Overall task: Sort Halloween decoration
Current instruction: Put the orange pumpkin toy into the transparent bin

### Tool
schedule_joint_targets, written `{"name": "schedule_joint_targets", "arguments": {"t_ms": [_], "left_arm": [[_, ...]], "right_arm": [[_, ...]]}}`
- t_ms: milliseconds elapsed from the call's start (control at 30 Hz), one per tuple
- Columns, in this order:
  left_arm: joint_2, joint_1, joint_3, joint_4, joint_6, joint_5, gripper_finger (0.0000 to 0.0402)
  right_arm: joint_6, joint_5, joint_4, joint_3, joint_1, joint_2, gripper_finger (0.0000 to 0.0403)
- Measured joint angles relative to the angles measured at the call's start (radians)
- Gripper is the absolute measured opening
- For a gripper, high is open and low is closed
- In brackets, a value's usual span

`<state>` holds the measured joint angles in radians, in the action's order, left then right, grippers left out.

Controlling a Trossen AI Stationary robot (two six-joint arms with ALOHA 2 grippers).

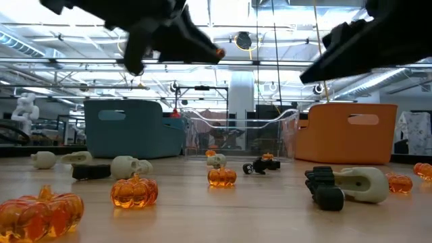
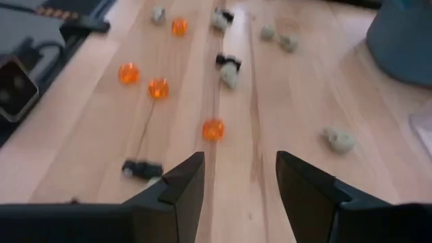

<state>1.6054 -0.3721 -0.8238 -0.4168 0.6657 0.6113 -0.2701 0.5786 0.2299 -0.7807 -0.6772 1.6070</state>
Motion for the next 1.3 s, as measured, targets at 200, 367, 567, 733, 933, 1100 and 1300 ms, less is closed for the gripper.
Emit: {"name": "schedule_joint_targets", "arguments": {"t_ms": [200, 367, 567, 733, 933, 1100, 1300], "left_arm": [[-0.011, 0.095, 0.0, -0.135, 0.124, -0.069, 0.0086], [-0.035, 0.204, -0.017, -0.149, 0.129, -0.165, 0.0086], [-0.036, 0.375, -0.085, -0.034, -0.013, -0.401, 0.0086], [-0.036, 0.508, -0.113, 0.092, -0.221, -0.516, 0.0086], [-0.02, 0.595, -0.113, 0.23, -0.405, -0.532, 0.0086], [0.002, 0.607, -0.111, 0.294, -0.451, -0.532, 0.0087], [0.026, 0.609, -0.113, 0.274, -0.503, -0.532, 0.0116]], "right_arm": [[-0.049, -0.002, -0.061, 0.0, -0.043, 0.0, 0.0167], [-0.043, -0.001, -0.071, 0.0, -0.065, -0.017, 0.0167], [-0.04, 0.02, -0.087, 0.0, -0.071, -0.03, 0.0167], [-0.04, 0.025, -0.085, 0.0, -0.071, -0.03, 0.0167], [-0.032, 0.089, -0.085, 0.0, -0.071, -0.03, 0.0167], [-0.033, 0.108, -0.084, 0.0, -0.07, -0.03, 0.0167], [-0.033, 0.109, -0.084, 0.0, -0.068, -0.03, 0.0167]]}}
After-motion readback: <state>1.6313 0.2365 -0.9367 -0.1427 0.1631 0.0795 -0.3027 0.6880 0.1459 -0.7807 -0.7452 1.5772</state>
